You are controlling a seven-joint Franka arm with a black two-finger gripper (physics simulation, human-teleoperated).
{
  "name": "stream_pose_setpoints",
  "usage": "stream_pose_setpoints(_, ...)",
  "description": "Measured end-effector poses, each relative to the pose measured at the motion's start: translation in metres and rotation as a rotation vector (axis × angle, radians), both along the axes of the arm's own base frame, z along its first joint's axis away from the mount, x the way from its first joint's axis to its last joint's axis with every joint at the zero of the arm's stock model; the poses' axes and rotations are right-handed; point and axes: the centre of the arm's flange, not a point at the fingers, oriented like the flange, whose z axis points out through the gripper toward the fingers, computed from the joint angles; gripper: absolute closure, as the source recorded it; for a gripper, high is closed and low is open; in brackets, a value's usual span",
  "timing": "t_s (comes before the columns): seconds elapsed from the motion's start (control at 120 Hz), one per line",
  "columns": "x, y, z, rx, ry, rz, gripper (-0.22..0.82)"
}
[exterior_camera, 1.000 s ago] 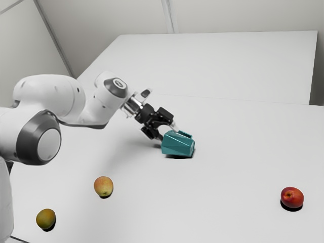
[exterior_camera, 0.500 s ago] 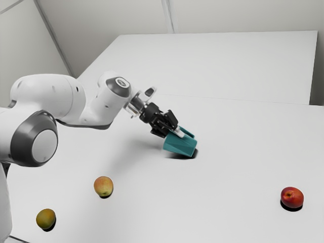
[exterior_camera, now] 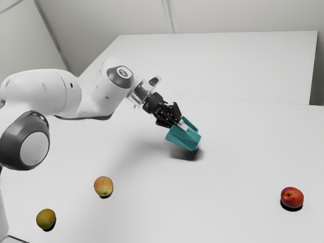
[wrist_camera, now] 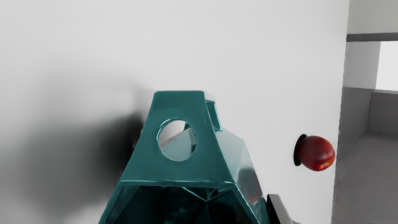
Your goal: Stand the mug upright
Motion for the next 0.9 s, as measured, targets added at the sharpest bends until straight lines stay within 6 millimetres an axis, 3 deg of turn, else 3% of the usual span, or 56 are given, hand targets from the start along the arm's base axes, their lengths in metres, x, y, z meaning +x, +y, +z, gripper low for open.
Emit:
stream_pose_setpoints(0.058, -0.011, -0.013, 0.028, 0.087, -0.064, -0.067, 0.77)
stream_pose_setpoints(0.125, -0.027, -0.019, 0.046, 0.214, -0.118, -0.146, 0.77)
stream_pose_setpoints(0.25, -0.046, -0.022, 0.056, 0.5, -0.193, -0.298, 0.77)
stream_pose_setpoints(0.525, -0.077, -0.022, 0.02, 0.967, -0.213, -0.478, 0.77)
stream_pose_setpoints(0.9, -0.078, -0.015, 0.005, 1.079, -0.208, -0.294, 0.77)
